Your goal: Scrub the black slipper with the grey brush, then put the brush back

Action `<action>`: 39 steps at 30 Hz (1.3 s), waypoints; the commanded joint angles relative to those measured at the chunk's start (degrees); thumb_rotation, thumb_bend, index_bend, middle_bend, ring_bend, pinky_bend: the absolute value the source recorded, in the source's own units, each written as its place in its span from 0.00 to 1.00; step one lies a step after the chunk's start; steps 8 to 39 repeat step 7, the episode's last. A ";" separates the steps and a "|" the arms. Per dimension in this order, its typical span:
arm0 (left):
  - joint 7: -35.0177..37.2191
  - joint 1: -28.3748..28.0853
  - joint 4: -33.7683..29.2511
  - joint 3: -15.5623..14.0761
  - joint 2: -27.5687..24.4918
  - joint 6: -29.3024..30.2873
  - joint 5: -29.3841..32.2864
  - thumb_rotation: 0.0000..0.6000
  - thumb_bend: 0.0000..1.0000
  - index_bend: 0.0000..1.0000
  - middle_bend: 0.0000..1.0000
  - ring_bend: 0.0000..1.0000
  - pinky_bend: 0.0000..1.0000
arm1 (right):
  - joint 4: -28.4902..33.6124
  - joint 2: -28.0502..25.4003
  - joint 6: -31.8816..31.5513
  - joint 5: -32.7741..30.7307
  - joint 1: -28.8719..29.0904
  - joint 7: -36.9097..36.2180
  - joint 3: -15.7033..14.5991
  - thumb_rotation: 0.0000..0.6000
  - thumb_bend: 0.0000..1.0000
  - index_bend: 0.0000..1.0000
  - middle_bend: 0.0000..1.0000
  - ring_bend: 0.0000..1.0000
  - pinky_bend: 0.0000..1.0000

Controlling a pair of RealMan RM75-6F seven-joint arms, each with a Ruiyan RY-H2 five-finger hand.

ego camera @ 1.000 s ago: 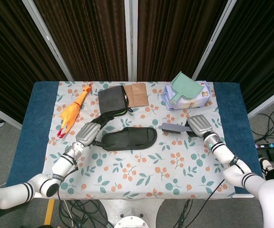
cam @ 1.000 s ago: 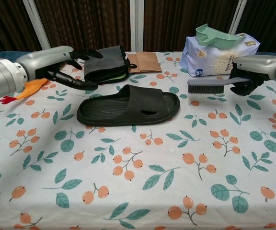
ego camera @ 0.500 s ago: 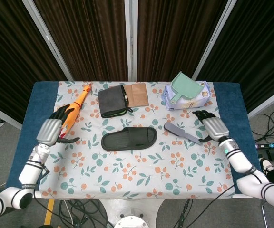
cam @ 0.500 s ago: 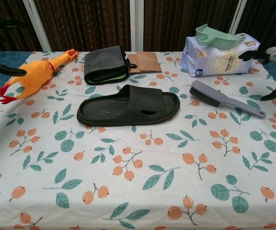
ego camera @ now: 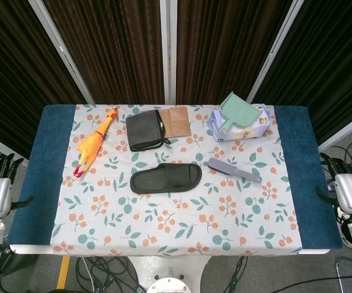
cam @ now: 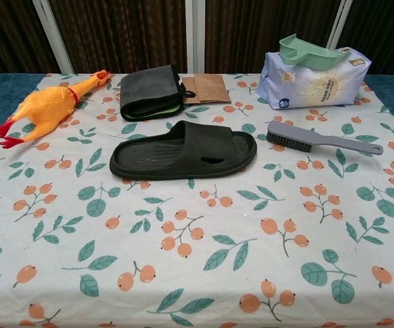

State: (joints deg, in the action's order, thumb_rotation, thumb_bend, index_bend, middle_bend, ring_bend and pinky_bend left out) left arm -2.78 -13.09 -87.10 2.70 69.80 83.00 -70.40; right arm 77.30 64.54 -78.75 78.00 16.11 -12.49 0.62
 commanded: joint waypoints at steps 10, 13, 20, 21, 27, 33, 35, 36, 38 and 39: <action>-6.59 6.25 -7.81 -2.55 -0.73 8.59 -4.60 1.00 0.06 0.18 0.15 0.04 0.16 | 7.84 -1.65 -10.69 2.38 -9.44 4.21 -1.35 1.00 0.24 0.08 0.24 0.14 0.23; -6.59 6.25 -7.81 -2.55 -0.73 8.59 -4.60 1.00 0.06 0.18 0.15 0.04 0.16 | 7.84 -1.65 -10.69 2.38 -9.44 4.21 -1.35 1.00 0.24 0.08 0.24 0.14 0.23; -6.59 6.25 -7.81 -2.55 -0.73 8.59 -4.60 1.00 0.06 0.18 0.15 0.04 0.16 | 7.84 -1.65 -10.69 2.38 -9.44 4.21 -1.35 1.00 0.24 0.08 0.24 0.14 0.23; -6.59 6.25 -7.81 -2.55 -0.73 8.59 -4.60 1.00 0.06 0.18 0.15 0.04 0.16 | 7.84 -1.65 -10.69 2.38 -9.44 4.21 -1.35 1.00 0.24 0.08 0.24 0.14 0.23; -6.59 6.25 -7.81 -2.55 -0.73 8.59 -4.60 1.00 0.06 0.18 0.15 0.04 0.16 | 7.84 -1.65 -10.69 2.38 -9.44 4.21 -1.35 1.00 0.24 0.08 0.24 0.14 0.23; -6.59 6.25 -7.81 -2.55 -0.73 8.59 -4.60 1.00 0.06 0.18 0.15 0.04 0.16 | 7.84 -1.65 -10.69 2.38 -9.44 4.21 -1.35 1.00 0.24 0.08 0.24 0.14 0.23; -6.59 6.25 -7.81 -2.55 -0.73 8.59 -4.60 1.00 0.06 0.18 0.15 0.04 0.16 | 7.84 -1.65 -10.69 2.38 -9.44 4.21 -1.35 1.00 0.24 0.08 0.24 0.14 0.23; -6.59 6.25 -7.81 -2.55 -0.73 8.59 -4.60 1.00 0.06 0.18 0.15 0.04 0.16 | 7.84 -1.65 -10.69 2.38 -9.44 4.21 -1.35 1.00 0.24 0.08 0.24 0.14 0.23; -6.59 6.25 -7.81 -2.55 -0.73 8.59 -4.60 1.00 0.06 0.18 0.15 0.04 0.16 | 7.84 -1.65 -10.69 2.38 -9.44 4.21 -1.35 1.00 0.24 0.08 0.24 0.14 0.23; -6.59 6.25 -7.81 -2.55 -0.73 8.59 -4.60 1.00 0.06 0.18 0.15 0.04 0.16 | 7.84 -1.65 -10.69 2.38 -9.44 4.21 -1.35 1.00 0.24 0.08 0.24 0.14 0.23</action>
